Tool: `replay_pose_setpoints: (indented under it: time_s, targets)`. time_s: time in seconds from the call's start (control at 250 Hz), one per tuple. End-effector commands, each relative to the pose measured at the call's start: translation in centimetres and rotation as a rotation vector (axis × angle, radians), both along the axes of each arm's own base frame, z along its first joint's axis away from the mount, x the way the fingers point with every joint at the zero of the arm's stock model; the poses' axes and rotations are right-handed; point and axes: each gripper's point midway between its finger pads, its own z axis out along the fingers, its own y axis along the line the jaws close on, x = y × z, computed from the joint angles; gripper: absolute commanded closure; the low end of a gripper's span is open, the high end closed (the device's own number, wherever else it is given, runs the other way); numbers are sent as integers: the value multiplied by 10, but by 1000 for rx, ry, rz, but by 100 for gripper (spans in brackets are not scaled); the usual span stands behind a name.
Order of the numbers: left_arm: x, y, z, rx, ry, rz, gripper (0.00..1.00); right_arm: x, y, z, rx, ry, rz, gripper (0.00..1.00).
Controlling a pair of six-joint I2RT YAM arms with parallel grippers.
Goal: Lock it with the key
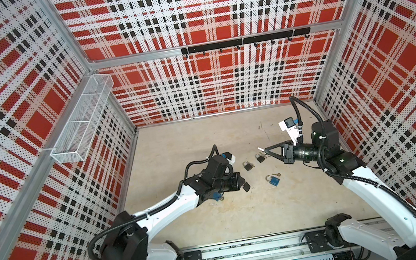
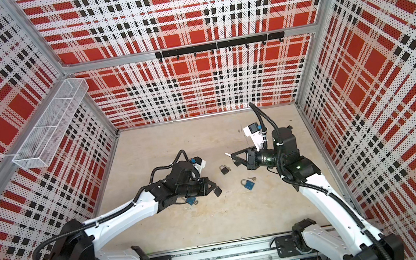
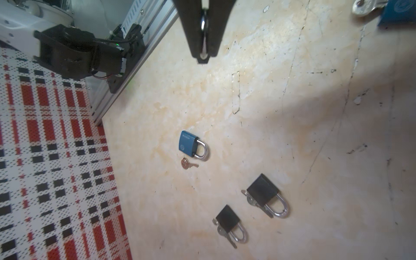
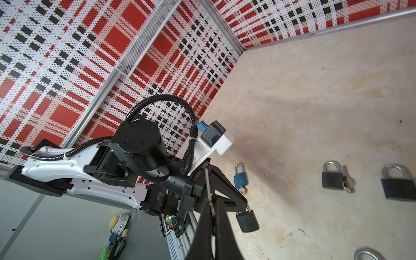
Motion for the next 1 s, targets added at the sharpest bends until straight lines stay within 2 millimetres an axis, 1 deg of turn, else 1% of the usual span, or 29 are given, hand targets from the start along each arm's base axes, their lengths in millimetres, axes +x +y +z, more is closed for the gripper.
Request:
replay_pose_setpoints:
  time_s: [0.0,0.212,0.432,0.62,0.808,0.992]
  targets:
    - [11,-23,13,-31,-74,-31,100,-2,-4,-5,-12,-14,-12,100]
    - [7,-45,-7,1,-77,-73,100,-2,-5,-21,-33,26,-15,100]
    - [-1,-68,-29,10,-46,-123,100,-2,-7,-26,-41,35,-27,100]
    - [-4,-73,-52,41,-22,-128,100,-2,-7,-32,-61,23,-20,100]
    - [0,-74,-62,57,-29,-107,100,-2,-7,-35,-64,33,-24,100]
    - [3,-68,-73,81,-33,-71,100,-6,-11,-39,-70,41,-39,100]
